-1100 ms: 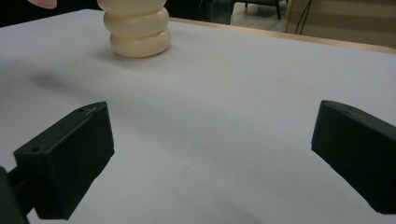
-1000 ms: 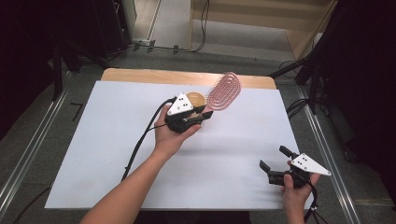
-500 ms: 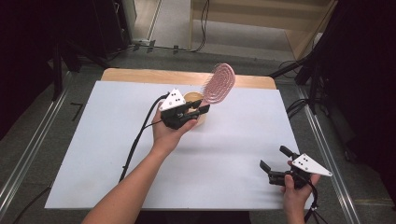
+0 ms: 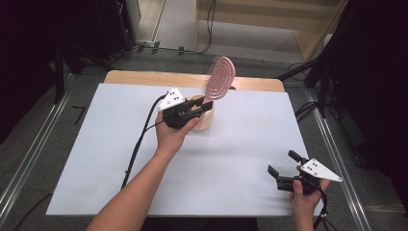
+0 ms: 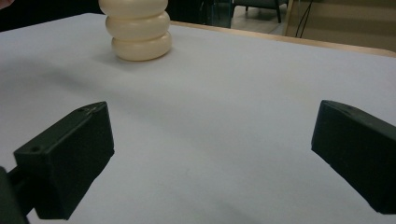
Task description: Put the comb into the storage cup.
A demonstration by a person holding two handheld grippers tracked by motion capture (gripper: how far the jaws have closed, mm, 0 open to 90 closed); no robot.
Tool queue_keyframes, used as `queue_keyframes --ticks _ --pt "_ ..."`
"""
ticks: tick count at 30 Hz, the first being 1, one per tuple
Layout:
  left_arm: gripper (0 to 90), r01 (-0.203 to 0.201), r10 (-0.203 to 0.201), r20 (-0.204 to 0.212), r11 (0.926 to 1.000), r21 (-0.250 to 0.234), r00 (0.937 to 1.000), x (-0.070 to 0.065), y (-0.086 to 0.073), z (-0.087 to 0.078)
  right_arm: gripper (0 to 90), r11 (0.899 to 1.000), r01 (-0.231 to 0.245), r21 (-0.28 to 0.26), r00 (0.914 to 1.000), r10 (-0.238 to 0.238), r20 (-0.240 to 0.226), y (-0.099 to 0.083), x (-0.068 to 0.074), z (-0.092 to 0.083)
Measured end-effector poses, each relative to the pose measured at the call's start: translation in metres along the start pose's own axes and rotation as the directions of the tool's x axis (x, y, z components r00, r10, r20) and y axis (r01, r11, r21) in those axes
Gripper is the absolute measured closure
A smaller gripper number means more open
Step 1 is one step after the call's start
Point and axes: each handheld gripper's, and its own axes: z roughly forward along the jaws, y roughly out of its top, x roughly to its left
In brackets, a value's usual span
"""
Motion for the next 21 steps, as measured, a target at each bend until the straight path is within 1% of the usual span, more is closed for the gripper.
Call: queue_keyframes --ticks 1,3,4,5,9,13,15,16,18,21 --pt "70.5 0.000 0.000 0.000 1.0000 0.000 1.0000 0.000 0.000 0.000 0.0 1.000 -0.001 0.001 1.0000 0.001 0.001 0.000 0.000 0.000" --pt "70.5 0.019 -0.019 0.004 0.9997 -0.017 0.9998 0.003 -0.001 0.000 0.0 1.000 0.000 0.000 1.0000 0.000 0.000 0.000 0.000 0.000" --pt "70.5 0.017 -0.017 -0.001 0.9997 -0.017 0.9999 0.005 -0.001 0.000 0.0 1.000 -0.001 0.000 1.0000 0.001 0.000 0.000 0.000 0.000" --pt "70.5 0.030 -0.030 -0.002 0.9992 -0.025 0.9996 0.006 -0.001 0.001 0.0 1.000 0.000 0.000 1.0000 0.000 0.000 0.000 0.000 0.000" --pt "70.6 0.053 -0.053 -0.008 0.9977 -0.041 0.9985 0.010 -0.002 0.002 0.0 1.000 0.000 -0.001 1.0000 0.000 0.000 0.000 0.000 0.000" --pt "70.6 0.059 -0.060 -0.017 0.9969 -0.051 0.9980 0.014 -0.002 0.003 0.0 1.000 0.001 -0.002 1.0000 -0.001 0.001 0.000 0.000 0.000" --pt "70.6 0.072 -0.073 -0.023 0.9953 -0.065 0.9970 0.019 -0.003 0.004 0.0 1.000 0.001 -0.002 1.0000 -0.001 0.000 0.000 -0.001 0.000" --pt "70.6 0.072 -0.073 -0.023 0.9953 -0.065 0.9970 0.019 -0.003 0.004 0.0 1.000 -0.002 0.000 1.0000 0.002 0.000 0.000 -0.001 0.000" --pt "70.6 0.088 -0.091 -0.030 0.9927 -0.082 0.9954 0.023 -0.004 0.006 0.0 1.000 -0.003 -0.004 1.0000 0.003 0.001 0.000 -0.001 0.000" --pt "70.5 0.084 -0.088 -0.038 0.9924 -0.090 0.9954 0.025 -0.004 0.007 0.0 1.000 -0.004 -0.004 1.0000 0.004 -0.001 0.000 -0.001 0.000"
